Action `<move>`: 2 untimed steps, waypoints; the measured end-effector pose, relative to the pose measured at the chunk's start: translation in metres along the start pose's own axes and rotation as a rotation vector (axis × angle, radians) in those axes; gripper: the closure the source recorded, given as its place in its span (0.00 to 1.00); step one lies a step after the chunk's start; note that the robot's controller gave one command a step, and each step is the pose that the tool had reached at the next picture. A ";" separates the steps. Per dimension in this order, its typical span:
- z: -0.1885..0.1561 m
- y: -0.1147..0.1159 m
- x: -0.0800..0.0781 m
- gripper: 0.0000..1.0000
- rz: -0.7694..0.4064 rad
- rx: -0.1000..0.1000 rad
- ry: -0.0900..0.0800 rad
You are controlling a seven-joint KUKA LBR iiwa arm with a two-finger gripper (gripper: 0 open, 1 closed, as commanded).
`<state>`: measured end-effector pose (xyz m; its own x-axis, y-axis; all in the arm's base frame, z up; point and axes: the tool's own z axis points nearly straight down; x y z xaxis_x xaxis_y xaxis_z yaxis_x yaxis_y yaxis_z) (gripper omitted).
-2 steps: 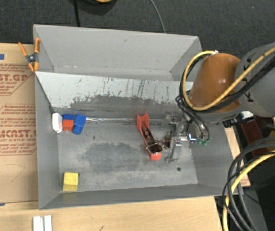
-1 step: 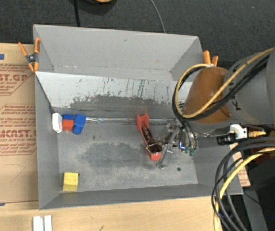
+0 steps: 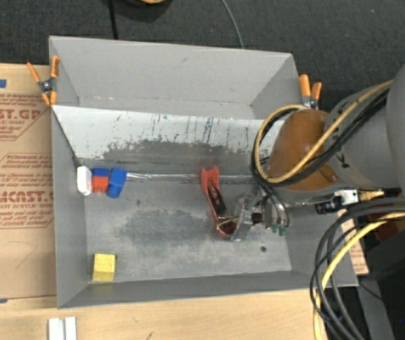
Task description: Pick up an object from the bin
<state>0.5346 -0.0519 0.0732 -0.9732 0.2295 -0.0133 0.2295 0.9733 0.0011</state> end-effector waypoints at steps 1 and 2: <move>0.000 0.000 0.000 1.00 0.000 0.000 0.000; -0.005 0.000 0.001 1.00 0.000 0.000 0.003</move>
Offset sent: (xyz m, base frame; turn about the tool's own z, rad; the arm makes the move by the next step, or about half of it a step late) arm 0.0000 0.0001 0.0542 0.0000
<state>0.5335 -0.0517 0.0779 -0.9733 0.2295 -0.0106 0.2295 0.9733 0.0009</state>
